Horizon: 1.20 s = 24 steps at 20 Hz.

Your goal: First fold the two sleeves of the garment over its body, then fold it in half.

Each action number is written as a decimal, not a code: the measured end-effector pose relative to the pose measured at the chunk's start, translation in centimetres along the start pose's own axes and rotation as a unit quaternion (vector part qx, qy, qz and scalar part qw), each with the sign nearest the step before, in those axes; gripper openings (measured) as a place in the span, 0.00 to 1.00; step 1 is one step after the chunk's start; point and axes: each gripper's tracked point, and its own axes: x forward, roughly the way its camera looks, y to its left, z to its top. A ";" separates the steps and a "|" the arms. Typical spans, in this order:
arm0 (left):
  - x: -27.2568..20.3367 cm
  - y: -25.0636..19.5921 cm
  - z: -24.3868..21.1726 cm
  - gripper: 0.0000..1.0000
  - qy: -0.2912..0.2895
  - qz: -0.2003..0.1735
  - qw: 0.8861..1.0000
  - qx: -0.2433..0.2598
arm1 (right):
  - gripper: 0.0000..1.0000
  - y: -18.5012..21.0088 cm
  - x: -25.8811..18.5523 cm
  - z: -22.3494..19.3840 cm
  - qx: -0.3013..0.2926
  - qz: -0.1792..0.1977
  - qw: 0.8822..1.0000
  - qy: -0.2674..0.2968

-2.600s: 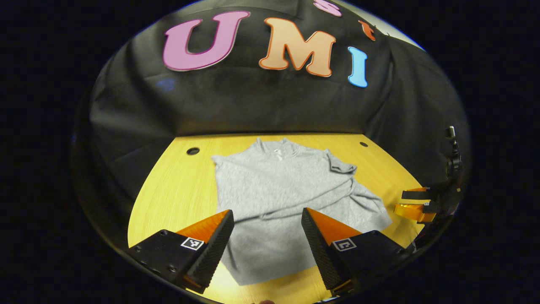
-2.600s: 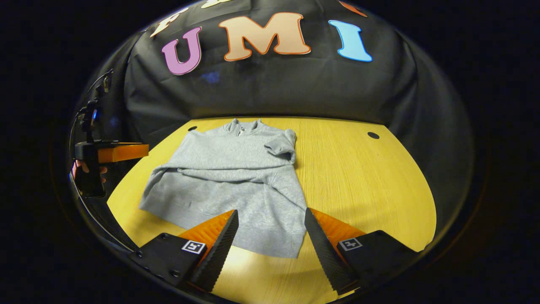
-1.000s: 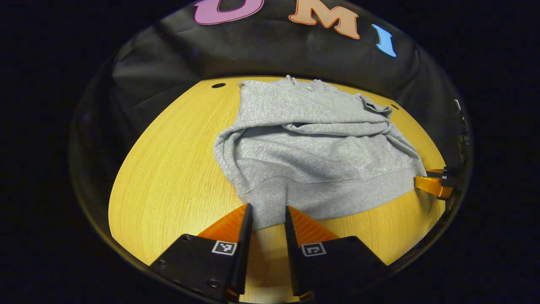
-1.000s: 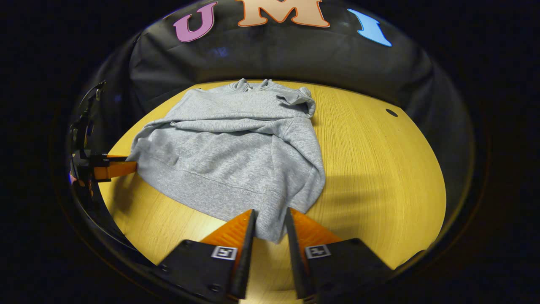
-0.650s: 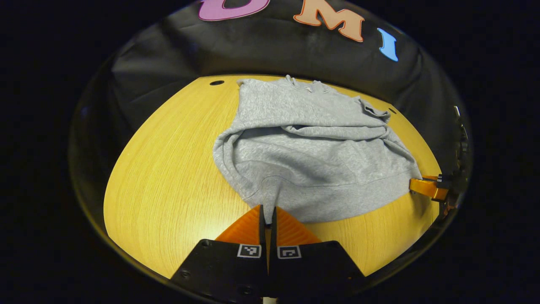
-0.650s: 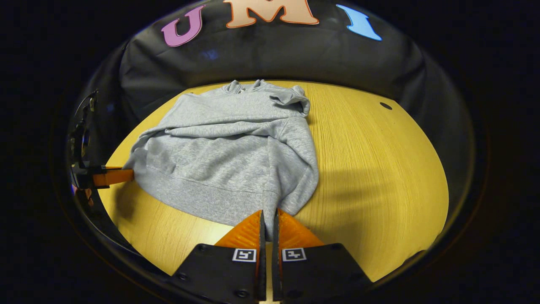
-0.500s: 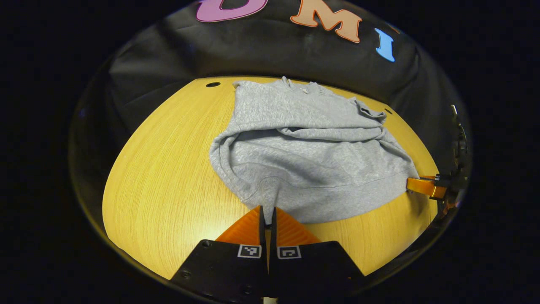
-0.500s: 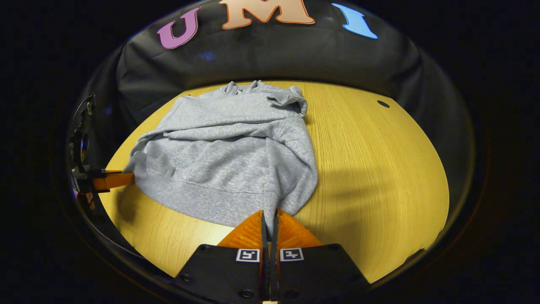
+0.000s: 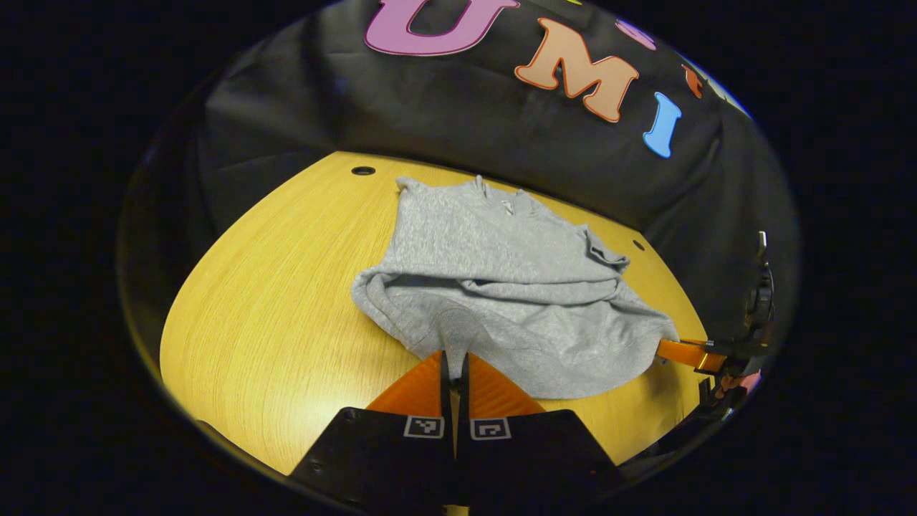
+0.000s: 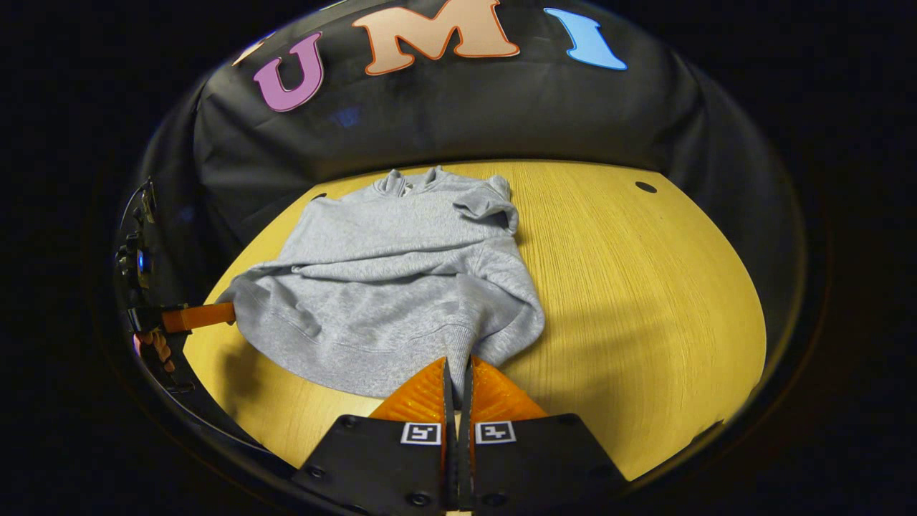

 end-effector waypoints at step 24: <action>14.6 2.3 12.5 0.00 -0.026 0.051 0.998 0.002 | 0.03 -0.9 13.7 12.2 0.014 -0.007 1.000 -0.014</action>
